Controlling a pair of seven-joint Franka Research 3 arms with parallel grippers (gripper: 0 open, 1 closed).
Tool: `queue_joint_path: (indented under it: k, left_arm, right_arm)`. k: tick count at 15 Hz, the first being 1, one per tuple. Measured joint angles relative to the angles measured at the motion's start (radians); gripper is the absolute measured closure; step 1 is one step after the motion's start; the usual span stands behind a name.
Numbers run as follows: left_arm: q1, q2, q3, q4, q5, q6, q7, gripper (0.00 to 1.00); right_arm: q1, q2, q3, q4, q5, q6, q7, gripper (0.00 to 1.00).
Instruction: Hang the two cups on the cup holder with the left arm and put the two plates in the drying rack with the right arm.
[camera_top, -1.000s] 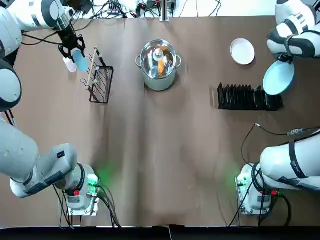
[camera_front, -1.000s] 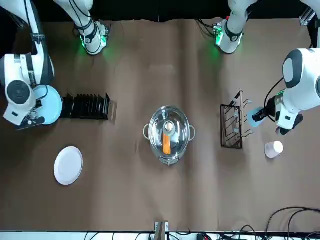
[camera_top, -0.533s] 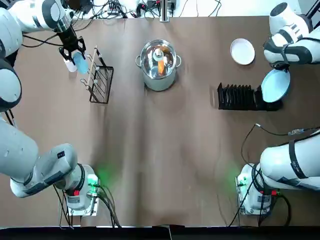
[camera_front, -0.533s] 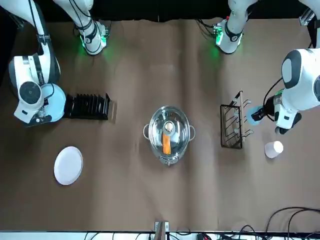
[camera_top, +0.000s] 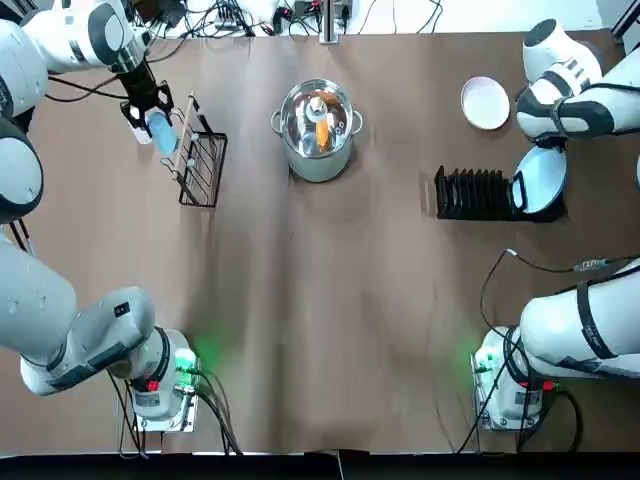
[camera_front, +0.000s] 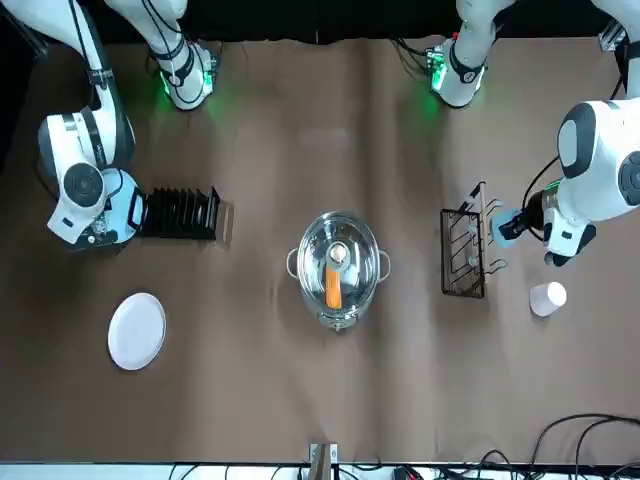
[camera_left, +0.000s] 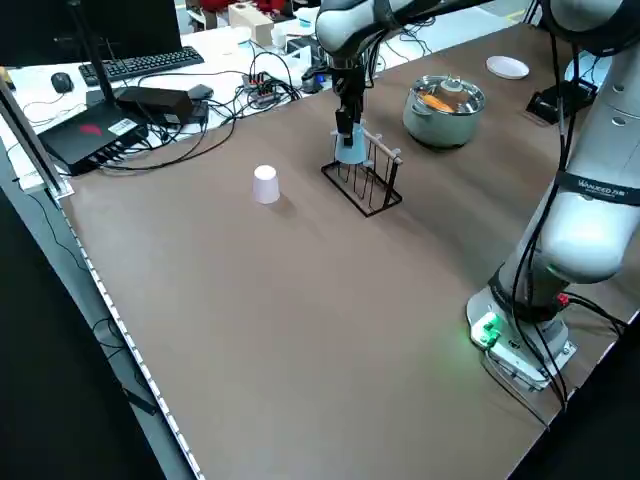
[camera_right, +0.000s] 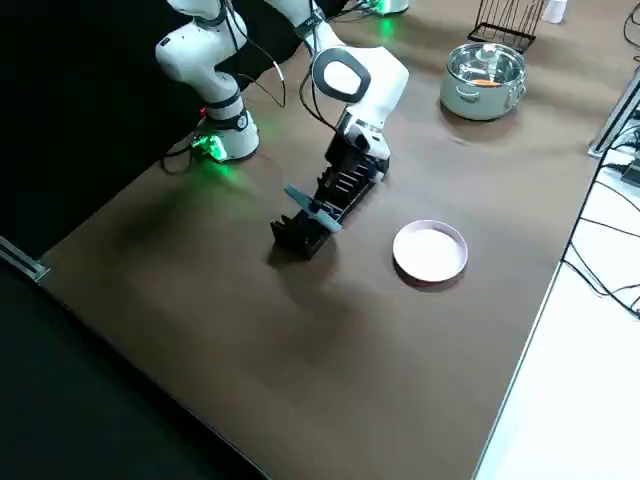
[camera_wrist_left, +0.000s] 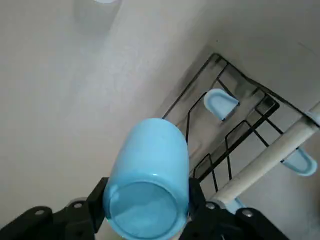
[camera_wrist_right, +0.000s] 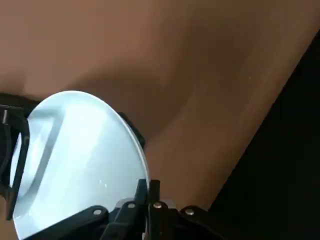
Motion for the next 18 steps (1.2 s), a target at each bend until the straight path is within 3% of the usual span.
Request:
queue_joint_path:
  k: [3, 4, 5, 6, 11, 14, 18]
  left_arm:
    - [0.000, 0.000, 0.000, -0.001, 0.001, 0.002, 0.000, 0.33]
    - [0.000, 0.000, 0.000, -0.001, 0.001, 0.003, 0.000, 0.31]
    - [0.000, 0.000, 0.000, 0.000, 0.002, 0.004, 0.000, 0.16]
    - [0.000, 0.000, 0.000, 0.000, 0.002, 0.005, 0.000, 0.07]
    - [0.000, 0.000, 0.000, 0.005, 0.002, 0.009, 0.000, 0.00]
    - [0.007, 0.000, 0.001, 0.046, 0.007, 0.017, 0.018, 0.00]
    - [0.041, 0.020, 0.016, 0.146, 0.092, 0.019, 0.193, 0.00]
  right_arm:
    - [0.000, 0.000, -0.001, 0.000, 0.000, 0.000, 0.006, 0.93]
    - [0.000, 0.000, -0.001, 0.000, 0.000, 0.000, 0.007, 0.86]
    - [0.000, 0.000, -0.001, 0.000, 0.000, 0.000, 0.009, 0.68]
    - [0.000, 0.000, -0.001, 0.000, 0.000, -0.001, 0.011, 0.58]
    - [0.000, 0.003, 0.001, 0.039, 0.000, 0.007, 0.038, 0.12]
    - [0.011, 0.055, 0.004, 0.133, 0.063, 0.028, 0.045, 0.17]
    - [0.044, 0.228, 0.005, 0.373, 0.263, 0.031, 0.054, 0.17]
